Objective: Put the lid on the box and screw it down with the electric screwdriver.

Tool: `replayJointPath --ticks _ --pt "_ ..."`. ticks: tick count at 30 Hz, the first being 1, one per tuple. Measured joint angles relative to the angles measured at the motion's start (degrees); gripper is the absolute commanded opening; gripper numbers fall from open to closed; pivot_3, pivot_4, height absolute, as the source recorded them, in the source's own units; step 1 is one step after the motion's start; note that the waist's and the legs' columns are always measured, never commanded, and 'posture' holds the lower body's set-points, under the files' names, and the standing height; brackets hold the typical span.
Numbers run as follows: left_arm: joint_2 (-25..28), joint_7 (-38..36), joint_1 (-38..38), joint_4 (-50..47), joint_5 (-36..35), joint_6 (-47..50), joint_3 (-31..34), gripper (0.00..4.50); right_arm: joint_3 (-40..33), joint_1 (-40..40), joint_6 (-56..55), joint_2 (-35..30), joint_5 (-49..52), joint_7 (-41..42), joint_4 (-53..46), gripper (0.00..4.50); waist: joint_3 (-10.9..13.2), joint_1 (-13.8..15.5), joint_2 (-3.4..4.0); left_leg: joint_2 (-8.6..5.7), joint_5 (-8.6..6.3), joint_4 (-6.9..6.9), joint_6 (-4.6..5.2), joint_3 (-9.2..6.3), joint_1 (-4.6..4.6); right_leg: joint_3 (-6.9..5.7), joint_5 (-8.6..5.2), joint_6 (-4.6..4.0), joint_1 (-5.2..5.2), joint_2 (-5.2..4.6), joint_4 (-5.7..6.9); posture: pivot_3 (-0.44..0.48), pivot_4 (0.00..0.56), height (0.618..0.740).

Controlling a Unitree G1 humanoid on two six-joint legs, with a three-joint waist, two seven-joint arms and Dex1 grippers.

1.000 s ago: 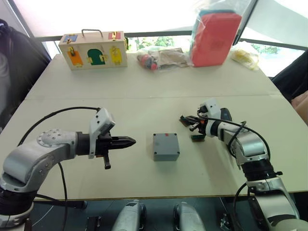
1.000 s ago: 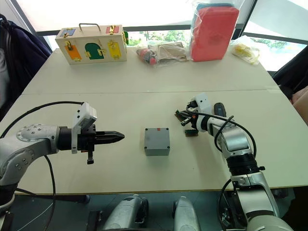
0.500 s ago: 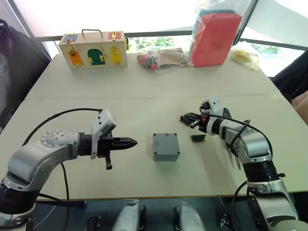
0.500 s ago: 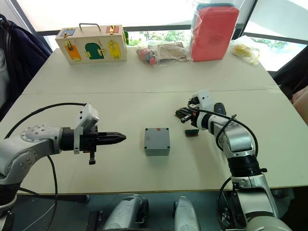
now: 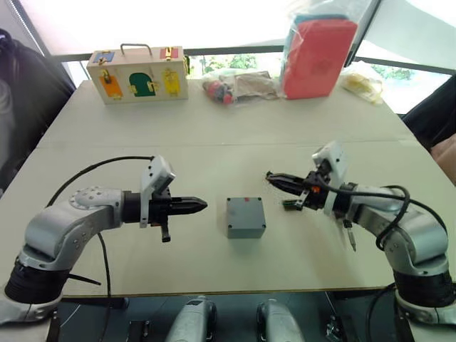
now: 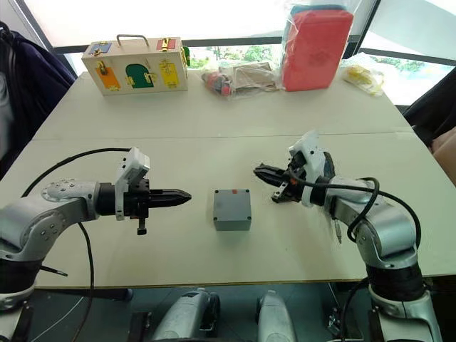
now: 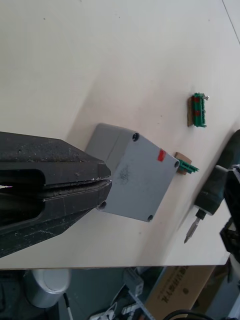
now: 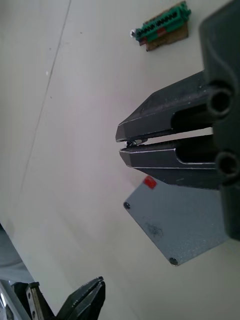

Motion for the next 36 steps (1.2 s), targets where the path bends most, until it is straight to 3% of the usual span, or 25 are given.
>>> replayJointPath --ticks 6,36 --pt "-0.7 -0.2 -0.3 0.3 2.2 -1.7 -1.3 0.0 3.4 3.3 -3.3 1.3 -1.1 -0.6 1.0 0.1 0.0 0.0 0.0 0.0 0.0 0.0 -0.01 0.01 0.0 0.0 0.0 0.0 -0.01 0.0 -0.01 0.0 0.15 0.74" --pt "-2.5 -1.1 -0.2 1.5 5.9 -3.8 -3.0 0.0 4.5 3.2 -5.6 1.3 -0.6 -0.6 2.6 0.1 0.0 0.0 0.0 0.0 0.0 0.0 0.0 0.0 0.0 0.0 0.0 0.0 -0.01 0.02 -0.01 0.0 0.15 0.74"
